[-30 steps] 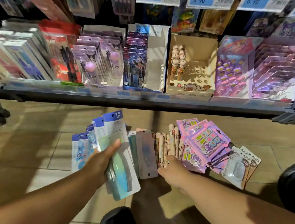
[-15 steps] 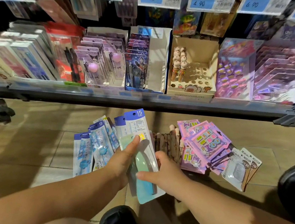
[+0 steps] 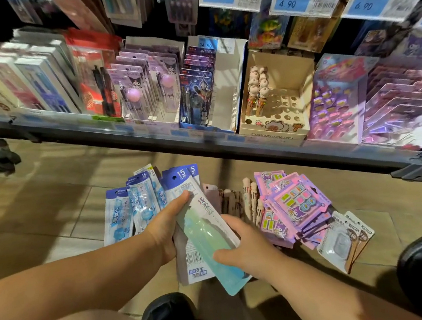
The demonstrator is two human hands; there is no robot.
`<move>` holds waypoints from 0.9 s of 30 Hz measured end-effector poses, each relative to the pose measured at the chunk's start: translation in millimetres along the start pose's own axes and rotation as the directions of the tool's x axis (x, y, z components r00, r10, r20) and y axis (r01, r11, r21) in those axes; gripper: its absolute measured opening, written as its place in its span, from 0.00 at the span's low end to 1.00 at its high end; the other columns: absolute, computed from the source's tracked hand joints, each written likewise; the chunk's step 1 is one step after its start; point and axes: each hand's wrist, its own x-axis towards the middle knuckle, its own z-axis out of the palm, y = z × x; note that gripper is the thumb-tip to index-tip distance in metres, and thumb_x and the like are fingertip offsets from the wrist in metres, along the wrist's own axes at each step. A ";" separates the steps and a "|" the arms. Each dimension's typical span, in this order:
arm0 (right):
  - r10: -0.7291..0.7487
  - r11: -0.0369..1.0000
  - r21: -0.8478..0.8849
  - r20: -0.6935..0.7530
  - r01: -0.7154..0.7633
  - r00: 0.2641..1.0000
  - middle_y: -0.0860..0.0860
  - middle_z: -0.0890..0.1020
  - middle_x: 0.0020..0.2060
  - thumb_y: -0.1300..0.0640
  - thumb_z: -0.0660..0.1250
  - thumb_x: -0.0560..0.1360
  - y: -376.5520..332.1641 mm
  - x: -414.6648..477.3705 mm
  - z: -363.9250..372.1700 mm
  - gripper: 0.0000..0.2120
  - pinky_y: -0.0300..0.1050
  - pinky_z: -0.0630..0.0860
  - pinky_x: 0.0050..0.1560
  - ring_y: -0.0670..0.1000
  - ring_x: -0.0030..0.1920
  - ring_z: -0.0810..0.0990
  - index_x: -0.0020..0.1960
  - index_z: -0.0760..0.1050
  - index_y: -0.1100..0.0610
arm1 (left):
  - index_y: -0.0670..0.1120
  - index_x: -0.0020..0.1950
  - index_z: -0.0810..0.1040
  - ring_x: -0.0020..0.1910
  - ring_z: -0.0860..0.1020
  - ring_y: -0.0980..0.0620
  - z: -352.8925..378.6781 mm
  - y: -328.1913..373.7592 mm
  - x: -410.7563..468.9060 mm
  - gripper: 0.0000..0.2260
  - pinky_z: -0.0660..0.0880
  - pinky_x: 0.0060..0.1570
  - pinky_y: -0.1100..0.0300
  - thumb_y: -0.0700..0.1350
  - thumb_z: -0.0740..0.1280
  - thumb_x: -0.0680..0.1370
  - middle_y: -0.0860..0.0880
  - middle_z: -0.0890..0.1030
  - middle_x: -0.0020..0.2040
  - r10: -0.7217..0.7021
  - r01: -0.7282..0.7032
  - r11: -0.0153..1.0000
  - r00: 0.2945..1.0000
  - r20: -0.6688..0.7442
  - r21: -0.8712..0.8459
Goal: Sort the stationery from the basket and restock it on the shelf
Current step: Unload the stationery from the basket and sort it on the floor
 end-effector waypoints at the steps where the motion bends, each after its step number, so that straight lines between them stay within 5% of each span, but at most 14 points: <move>1: 0.001 1.000 -0.029 0.003 -0.001 1.000 0.38 0.78 0.55 0.53 0.73 0.67 0.8 0.6 0.3 0.30 0.51 0.80 0.55 0.44 0.55 0.78 0.66 0.69 0.37 | 0.44 0.51 0.80 0.35 0.84 0.46 -2.6 -0.9 2.9 0.12 0.80 0.40 0.53 0.52 0.69 0.77 0.43 0.85 0.40 0.005 -0.005 1.000 1.000 -0.029 -0.007; 8: 0.102 0.994 -0.031 -0.106 -0.105 0.989 0.41 0.77 0.49 0.52 0.73 0.67 13.8 8.7 6.6 0.23 0.52 0.80 0.53 0.45 0.51 0.79 0.57 0.68 0.40 | 0.48 0.48 0.80 0.39 0.82 0.44 -40.1 3.7 17.5 0.08 0.78 0.45 0.50 0.52 0.70 0.77 0.46 0.86 0.40 0.059 -0.073 0.996 0.970 -0.237 -0.053; 14: 0.201 0.979 0.062 -0.232 -0.192 0.952 0.46 0.78 0.53 0.53 0.72 0.70 17.1 23.0 3.9 0.24 0.52 0.78 0.56 0.50 0.53 0.78 0.64 0.70 0.47 | 0.45 0.60 0.79 0.35 0.83 0.44 -91.4 10.2 27.0 0.16 0.79 0.42 0.50 0.52 0.70 0.76 0.42 0.84 0.45 0.108 -0.111 0.994 0.935 -0.339 0.010; 19: 0.282 0.959 0.055 -0.194 -0.277 0.939 0.51 0.72 0.69 0.40 0.72 0.64 3.9 42.8 1.2 0.46 0.47 0.73 0.61 0.55 0.65 0.74 0.77 0.56 0.47 | 0.46 0.55 0.80 0.37 0.83 0.42 -89.9 5.0 20.0 0.13 0.79 0.45 0.49 0.53 0.70 0.76 0.42 0.84 0.45 0.046 -0.045 0.999 0.958 -0.283 0.010; 22: 0.369 0.918 -0.065 -0.229 -0.392 0.901 0.55 0.66 0.72 0.46 0.68 0.74 8.4 36.4 1.4 0.38 0.47 0.70 0.62 0.57 0.69 0.69 0.78 0.53 0.50 | 0.48 0.51 0.81 0.36 0.83 0.44 -69.0 2.4 11.0 0.10 0.78 0.45 0.51 0.52 0.70 0.76 0.44 0.85 0.42 0.023 -0.021 1.000 0.967 -0.256 0.011; 27: 0.254 0.967 0.023 -0.076 -0.253 0.964 0.48 0.77 0.60 0.41 0.64 0.76 1.2 11.5 7.0 0.23 0.46 0.74 0.58 0.48 0.56 0.76 0.67 0.69 0.50 | 0.44 0.46 0.82 0.34 0.84 0.45 -27.9 -2.4 -3.8 0.09 0.78 0.44 0.51 0.50 0.69 0.78 0.41 0.86 0.43 -0.047 0.055 0.997 0.990 -0.131 0.057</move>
